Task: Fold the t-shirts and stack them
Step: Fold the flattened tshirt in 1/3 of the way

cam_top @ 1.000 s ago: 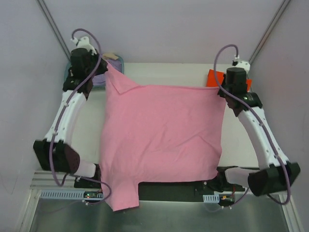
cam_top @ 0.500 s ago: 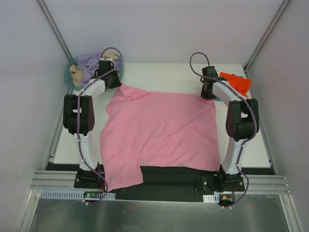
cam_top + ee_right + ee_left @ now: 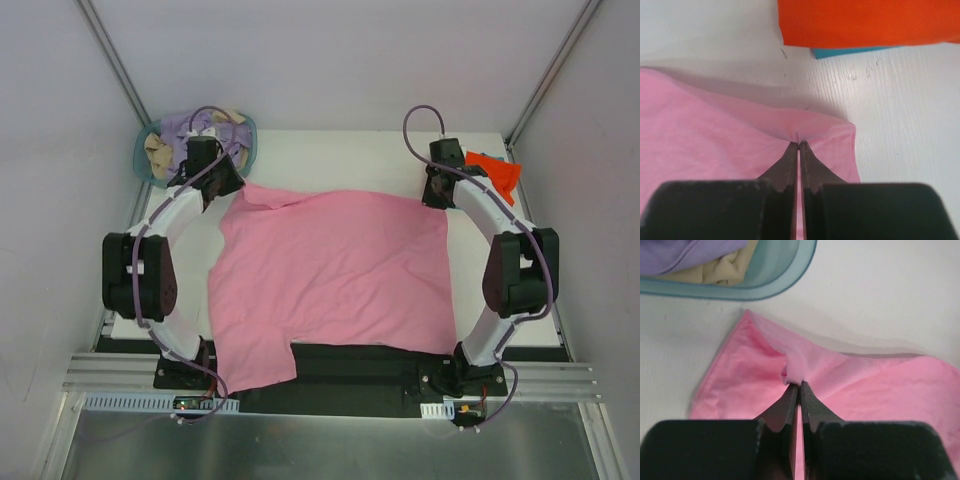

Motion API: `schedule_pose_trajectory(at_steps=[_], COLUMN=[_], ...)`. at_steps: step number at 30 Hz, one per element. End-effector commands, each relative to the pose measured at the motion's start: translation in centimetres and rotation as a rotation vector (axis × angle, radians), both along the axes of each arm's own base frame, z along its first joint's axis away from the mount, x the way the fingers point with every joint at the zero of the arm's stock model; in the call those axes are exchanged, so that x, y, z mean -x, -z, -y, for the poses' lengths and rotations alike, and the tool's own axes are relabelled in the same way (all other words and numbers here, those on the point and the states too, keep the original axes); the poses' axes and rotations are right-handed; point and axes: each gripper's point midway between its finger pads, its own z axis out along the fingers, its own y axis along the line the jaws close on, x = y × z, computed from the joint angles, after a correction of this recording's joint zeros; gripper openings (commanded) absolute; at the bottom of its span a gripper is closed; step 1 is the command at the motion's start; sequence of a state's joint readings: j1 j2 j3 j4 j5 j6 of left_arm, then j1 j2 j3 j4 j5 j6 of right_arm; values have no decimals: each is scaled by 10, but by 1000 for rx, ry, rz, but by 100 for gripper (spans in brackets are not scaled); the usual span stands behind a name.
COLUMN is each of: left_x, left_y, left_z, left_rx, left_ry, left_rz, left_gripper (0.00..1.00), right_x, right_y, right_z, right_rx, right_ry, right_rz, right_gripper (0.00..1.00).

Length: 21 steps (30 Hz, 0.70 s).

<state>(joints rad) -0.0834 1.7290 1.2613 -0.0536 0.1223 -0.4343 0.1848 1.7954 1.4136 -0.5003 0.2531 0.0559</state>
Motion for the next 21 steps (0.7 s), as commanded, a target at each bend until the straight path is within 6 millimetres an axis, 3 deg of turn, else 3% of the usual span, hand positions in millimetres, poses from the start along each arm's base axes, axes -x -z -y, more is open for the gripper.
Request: schedule_pose_trajectory(at_steps=[1, 2, 4, 5, 7, 9, 15, 21], left_x=[36, 44, 63, 71, 89, 104, 155, 184], left_y=[-29, -40, -26, -34, -24, -32, -25, -26], left_z=[-3, -3, -4, -5, -6, -6, -9, -14], left_rx=[73, 80, 93, 102, 119, 139, 172, 177], left_ry=[-58, -62, -80, -86, -109, -118, -172, -213], left_rz=[54, 79, 40, 58, 23, 32, -9, -3], left_gripper=[0, 0, 0, 0, 0, 0, 0, 0], right_x=[23, 32, 42, 46, 55, 61, 70, 76], right_y=[-30, -31, -32, -38, -37, -42, -43, -50], right_z=[-1, 0, 2, 4, 8, 10, 15, 26], right_rx=[-52, -51, -45, -43, -23, -18, 1, 57], right_ry=[6, 7, 2, 3, 6, 6, 3, 8], right_rz=[48, 44, 31, 42, 29, 31, 23, 23], right_gripper=[1, 1, 1, 1, 1, 1, 1, 1])
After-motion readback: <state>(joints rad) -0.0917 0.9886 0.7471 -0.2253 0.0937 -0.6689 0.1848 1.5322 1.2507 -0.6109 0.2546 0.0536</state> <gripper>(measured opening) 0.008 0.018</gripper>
